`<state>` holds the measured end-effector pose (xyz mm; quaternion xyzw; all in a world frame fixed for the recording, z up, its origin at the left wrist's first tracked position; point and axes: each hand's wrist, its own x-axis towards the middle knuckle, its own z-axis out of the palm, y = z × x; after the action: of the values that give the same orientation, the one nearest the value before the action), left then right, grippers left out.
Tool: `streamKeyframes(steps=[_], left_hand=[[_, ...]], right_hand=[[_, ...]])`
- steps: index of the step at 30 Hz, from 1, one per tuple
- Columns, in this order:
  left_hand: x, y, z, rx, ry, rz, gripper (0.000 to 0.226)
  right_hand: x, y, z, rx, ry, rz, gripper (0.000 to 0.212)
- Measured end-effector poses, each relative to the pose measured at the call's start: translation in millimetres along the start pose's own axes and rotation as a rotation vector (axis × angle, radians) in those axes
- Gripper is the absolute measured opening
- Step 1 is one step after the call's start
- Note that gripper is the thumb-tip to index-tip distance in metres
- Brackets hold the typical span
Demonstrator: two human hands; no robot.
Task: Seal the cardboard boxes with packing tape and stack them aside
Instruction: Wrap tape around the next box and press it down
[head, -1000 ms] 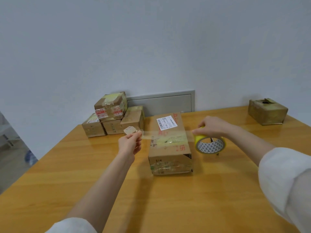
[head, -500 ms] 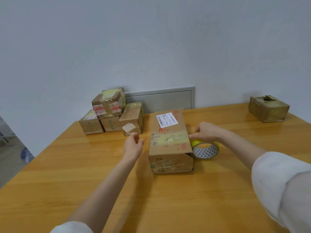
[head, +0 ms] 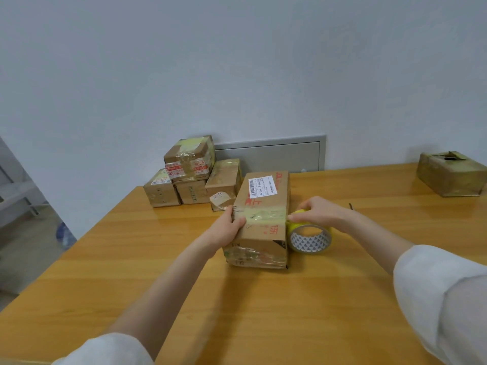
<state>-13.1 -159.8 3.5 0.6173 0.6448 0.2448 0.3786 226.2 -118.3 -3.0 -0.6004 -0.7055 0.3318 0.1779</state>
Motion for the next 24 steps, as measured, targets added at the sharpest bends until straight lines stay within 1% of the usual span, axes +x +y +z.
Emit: streamKeyframes(steps=[2,3,4,5,6,7,9,10,12,14,16,17,18,19,20,21,22,23,24], left_hand=[[5,5,-2,0.357,0.047,0.004,0.059],[6,8,-2,0.559,0.129,0.038,0.058],[7,12,0,0.718,0.217,0.130,0.059],[6,16,5,0.808,0.256,0.260,0.059],[5,21,12,0.839,0.224,0.375,0.059],[3,24,22,0.848,0.140,0.439,0.058],[2,24,41,0.876,0.002,0.418,0.058],[3,22,46,0.885,0.000,0.391,0.058],[9,18,44,0.853,0.089,0.355,0.063],[12,15,34,0.768,0.178,0.272,0.068],[13,9,24,0.649,0.184,0.136,0.074],[11,7,20,0.620,0.174,0.073,0.075],[9,5,18,0.643,0.184,0.041,0.075],[6,5,18,0.720,0.233,0.050,0.073],[4,8,21,0.811,0.310,0.107,0.072],[3,13,25,0.862,0.378,0.193,0.071],[2,19,30,0.852,0.406,0.274,0.072],[1,26,37,0.806,0.373,0.321,0.075],[-1,32,44,0.763,0.304,0.330,0.080]], right_hand=[[1,-1,2,-0.027,0.009,-0.023,0.051],[0,-2,3,-0.041,0.009,-0.032,0.049],[0,-3,3,-0.053,0.004,-0.041,0.048],[0,-5,3,-0.060,0.001,-0.047,0.046],[0,-5,3,-0.067,0.001,-0.052,0.044],[0,-6,3,-0.074,0.004,-0.053,0.043],[0,-7,2,-0.079,0.013,-0.043,0.043],[-1,-7,2,-0.072,0.015,-0.039,0.044],[-2,-5,2,-0.044,0.008,-0.036,0.048],[-5,-3,3,0.001,-0.005,-0.036,0.053],[-9,-1,2,0.033,-0.011,-0.040,0.059],[-12,1,-1,0.047,-0.024,-0.045,0.061],[-14,5,-4,0.064,-0.053,-0.052,0.062],[-16,10,-8,0.083,-0.097,-0.058,0.063],[-19,15,-12,0.100,-0.143,-0.059,0.067],[-21,21,-15,0.109,-0.173,-0.056,0.073],[-23,26,-18,0.108,-0.178,-0.050,0.079],[-23,31,-20,0.091,-0.164,-0.044,0.083],[-24,35,-20,0.059,-0.142,-0.043,0.084]])
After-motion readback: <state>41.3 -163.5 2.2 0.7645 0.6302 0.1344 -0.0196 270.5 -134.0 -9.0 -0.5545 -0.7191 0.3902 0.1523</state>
